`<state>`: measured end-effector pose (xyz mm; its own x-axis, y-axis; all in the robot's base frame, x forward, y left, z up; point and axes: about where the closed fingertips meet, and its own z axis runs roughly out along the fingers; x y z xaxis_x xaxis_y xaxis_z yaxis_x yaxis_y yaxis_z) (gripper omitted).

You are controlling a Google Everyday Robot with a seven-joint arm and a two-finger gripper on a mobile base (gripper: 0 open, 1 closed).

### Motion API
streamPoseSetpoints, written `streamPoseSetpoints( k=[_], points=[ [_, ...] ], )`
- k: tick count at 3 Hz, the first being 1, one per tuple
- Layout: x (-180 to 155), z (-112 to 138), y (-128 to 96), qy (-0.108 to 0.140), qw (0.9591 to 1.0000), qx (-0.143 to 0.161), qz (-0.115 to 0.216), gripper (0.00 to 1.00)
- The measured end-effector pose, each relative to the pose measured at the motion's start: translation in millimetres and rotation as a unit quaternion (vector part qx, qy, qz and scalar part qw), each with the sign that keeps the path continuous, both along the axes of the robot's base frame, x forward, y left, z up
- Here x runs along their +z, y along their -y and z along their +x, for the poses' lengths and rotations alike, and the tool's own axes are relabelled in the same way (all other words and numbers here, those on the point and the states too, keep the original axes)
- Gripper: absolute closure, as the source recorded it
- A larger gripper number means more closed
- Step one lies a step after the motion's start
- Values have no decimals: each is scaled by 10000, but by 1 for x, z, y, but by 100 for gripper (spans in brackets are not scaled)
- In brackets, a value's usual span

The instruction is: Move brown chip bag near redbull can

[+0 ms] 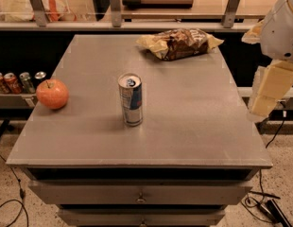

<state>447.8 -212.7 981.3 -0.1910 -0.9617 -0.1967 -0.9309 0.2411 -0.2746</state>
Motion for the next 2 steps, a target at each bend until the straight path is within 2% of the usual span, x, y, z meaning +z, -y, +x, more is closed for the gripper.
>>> streamPoseSetpoints(
  k=[1, 2],
  points=[
    [0, 31, -9, 214, 9990, 342, -207, 0],
    [2, 75, -22, 519, 9956, 714, -313, 0]
  ],
)
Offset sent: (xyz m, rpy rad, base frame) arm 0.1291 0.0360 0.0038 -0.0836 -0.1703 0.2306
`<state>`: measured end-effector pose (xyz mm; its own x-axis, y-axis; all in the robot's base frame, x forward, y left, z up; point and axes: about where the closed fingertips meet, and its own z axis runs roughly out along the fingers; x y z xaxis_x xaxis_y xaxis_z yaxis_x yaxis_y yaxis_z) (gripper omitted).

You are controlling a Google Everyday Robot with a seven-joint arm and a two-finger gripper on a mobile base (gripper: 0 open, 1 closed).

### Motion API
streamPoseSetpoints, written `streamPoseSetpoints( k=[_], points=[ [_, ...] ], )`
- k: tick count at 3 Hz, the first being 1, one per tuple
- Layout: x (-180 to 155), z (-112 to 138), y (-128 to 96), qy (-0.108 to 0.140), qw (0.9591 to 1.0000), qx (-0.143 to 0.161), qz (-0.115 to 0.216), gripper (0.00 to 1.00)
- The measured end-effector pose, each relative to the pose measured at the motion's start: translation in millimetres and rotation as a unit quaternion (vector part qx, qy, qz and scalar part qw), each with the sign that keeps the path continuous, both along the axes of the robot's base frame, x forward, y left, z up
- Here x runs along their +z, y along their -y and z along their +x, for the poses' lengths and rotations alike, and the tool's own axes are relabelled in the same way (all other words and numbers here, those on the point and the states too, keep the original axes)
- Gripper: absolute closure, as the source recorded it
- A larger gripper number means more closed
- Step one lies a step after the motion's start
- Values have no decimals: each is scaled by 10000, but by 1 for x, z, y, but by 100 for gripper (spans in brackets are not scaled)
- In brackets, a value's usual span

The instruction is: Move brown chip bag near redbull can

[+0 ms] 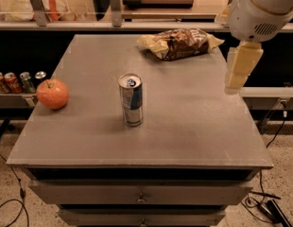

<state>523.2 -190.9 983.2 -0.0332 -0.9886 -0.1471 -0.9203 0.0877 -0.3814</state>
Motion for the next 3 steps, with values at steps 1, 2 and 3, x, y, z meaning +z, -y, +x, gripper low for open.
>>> streamPoseSetpoints(
  k=[1, 2, 3],
  points=[
    [2, 56, -22, 276, 9993, 247, 24, 0],
    [2, 57, -22, 297, 9993, 244, 41, 0],
    [-1, 87, -21, 462, 9977, 118, 479, 0]
  ],
)
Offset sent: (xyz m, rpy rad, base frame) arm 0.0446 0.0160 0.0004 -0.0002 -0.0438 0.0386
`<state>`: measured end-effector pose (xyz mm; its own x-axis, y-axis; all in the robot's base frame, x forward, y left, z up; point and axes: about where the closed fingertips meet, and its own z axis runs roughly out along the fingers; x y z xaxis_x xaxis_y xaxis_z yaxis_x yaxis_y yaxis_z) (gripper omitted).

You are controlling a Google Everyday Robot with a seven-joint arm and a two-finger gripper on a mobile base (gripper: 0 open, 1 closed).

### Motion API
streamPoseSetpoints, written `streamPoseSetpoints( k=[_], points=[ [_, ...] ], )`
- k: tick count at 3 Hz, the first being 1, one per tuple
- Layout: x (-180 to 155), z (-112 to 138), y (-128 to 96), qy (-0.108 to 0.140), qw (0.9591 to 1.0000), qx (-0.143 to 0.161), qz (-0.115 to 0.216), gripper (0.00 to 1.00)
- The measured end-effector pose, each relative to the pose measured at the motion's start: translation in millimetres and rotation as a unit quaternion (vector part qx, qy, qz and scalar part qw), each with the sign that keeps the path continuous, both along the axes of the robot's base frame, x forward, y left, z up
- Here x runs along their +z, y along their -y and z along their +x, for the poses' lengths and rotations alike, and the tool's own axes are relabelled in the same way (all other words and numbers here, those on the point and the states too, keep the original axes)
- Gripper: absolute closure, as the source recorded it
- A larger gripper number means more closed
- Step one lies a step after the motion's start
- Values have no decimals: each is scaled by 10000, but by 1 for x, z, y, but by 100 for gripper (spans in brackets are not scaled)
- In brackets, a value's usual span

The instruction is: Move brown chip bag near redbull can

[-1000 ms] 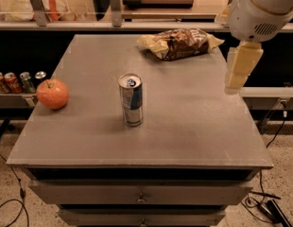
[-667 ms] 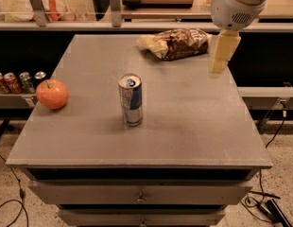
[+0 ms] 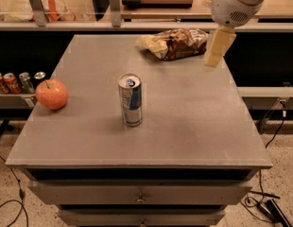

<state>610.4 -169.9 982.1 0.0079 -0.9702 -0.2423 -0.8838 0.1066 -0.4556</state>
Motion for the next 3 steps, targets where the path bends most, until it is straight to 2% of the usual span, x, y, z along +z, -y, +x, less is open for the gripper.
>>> streamPoseSetpoints(
  k=[1, 2, 3],
  points=[
    [-4, 43, -3, 133, 9985, -197, 496, 0],
    [-8, 76, -12, 170, 9950, -352, 916, 0],
    [-17, 106, -22, 114, 9940, -541, 948, 0]
  ],
)
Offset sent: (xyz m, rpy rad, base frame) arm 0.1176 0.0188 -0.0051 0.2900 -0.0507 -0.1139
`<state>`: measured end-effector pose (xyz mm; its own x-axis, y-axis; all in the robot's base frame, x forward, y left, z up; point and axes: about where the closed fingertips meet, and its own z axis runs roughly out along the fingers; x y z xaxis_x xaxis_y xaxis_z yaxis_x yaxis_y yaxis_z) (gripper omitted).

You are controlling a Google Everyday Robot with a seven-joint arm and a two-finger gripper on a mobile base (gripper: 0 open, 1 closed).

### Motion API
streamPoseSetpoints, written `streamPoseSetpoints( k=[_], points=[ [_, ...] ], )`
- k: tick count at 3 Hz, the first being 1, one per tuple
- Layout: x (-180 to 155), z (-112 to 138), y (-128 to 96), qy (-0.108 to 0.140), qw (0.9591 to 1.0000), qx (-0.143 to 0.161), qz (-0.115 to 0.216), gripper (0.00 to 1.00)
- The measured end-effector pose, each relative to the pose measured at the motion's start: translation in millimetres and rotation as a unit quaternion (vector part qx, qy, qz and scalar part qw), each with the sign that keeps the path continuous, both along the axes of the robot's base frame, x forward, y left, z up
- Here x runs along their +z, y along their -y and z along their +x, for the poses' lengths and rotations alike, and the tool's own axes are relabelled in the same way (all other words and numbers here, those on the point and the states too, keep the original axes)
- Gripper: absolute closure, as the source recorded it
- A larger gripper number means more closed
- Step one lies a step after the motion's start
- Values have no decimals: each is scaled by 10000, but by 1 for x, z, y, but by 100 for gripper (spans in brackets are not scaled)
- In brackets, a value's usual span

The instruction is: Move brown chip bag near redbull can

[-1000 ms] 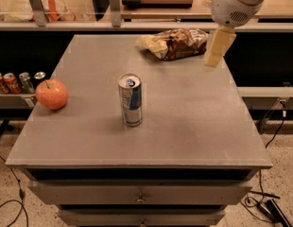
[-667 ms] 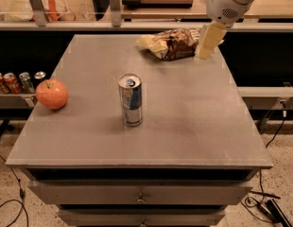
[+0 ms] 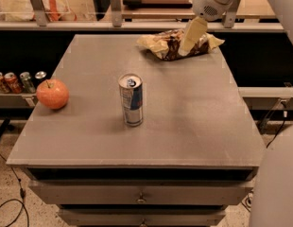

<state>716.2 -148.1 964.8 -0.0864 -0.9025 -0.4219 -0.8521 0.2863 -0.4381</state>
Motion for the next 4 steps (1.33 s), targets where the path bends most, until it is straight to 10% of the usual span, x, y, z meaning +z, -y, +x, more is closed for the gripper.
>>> streamPoseSetpoints(
  k=[4],
  points=[
    [-67, 84, -9, -212, 9921, -1091, -575, 0]
  ],
)
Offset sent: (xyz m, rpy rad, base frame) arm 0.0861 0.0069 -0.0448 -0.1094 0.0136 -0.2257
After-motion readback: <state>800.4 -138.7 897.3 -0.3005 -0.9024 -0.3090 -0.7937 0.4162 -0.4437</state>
